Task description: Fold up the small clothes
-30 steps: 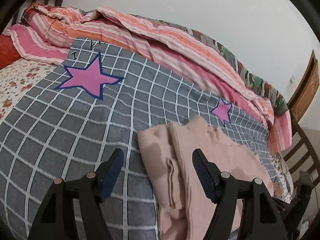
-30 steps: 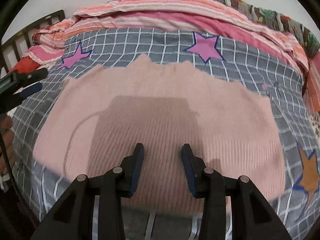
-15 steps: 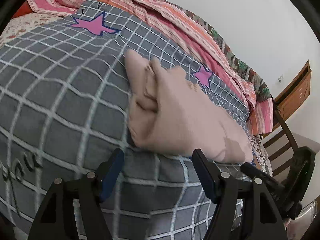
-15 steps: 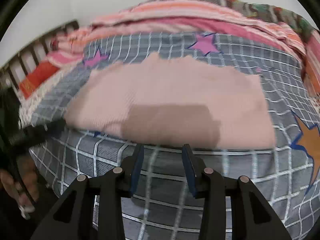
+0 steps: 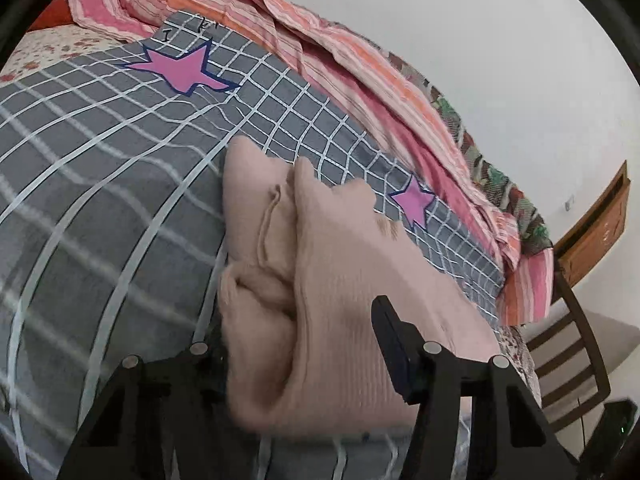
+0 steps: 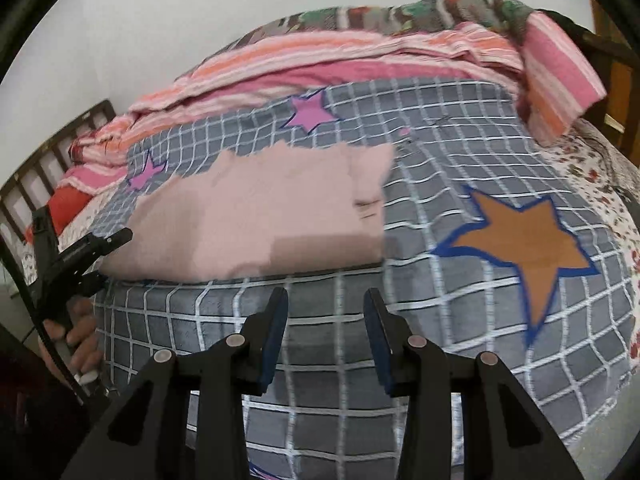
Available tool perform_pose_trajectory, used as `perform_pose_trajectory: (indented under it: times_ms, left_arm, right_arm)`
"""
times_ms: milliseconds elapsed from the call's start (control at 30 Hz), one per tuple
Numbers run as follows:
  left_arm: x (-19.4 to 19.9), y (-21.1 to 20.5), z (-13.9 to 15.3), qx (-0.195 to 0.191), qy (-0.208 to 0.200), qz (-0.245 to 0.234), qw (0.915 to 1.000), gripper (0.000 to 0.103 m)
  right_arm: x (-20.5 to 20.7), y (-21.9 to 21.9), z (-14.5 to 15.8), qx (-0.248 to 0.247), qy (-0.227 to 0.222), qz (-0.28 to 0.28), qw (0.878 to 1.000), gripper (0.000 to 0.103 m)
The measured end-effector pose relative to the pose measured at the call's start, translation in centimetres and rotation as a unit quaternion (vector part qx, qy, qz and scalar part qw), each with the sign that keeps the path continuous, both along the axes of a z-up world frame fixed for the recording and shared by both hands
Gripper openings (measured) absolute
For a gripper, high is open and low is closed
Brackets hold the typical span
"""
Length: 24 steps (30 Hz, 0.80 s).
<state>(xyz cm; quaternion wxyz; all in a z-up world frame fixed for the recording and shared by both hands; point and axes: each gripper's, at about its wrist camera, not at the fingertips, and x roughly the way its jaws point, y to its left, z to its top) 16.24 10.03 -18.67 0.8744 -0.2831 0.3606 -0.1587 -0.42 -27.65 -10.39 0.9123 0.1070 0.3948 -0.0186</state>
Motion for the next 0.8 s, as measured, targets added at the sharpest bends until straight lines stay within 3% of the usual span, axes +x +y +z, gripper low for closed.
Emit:
perform_pose_trajectory:
  times_ms: [200,367,600,800]
  left_arm:
    - [3.3,-1.0,0.0,0.04,0.025,0.031,0.9984,0.045]
    - [3.7,-1.3,0.0,0.08,0.012,0.033,0.9962,0.039]
    - [3.2,-1.9,0.0,0.106,0.003,0.035,0.9937,0.038]
    - [3.3,-1.7,-0.2,0.109,0.0,0.02,0.9939,0.038]
  right_arm:
    - [-0.4,-2.2,-0.3,0.003,0.0,-0.023,1.0,0.04]
    - [1.0,-2.8,-1.0,0.003,-0.009,-0.021,1.0,0.04]
    - [7.0,-2.7,0.7,0.003,-0.058,-0.027,0.998,0.04]
    - [11.4,-2.5,1.3,-0.032,-0.066,-0.045,0.996,0.04]
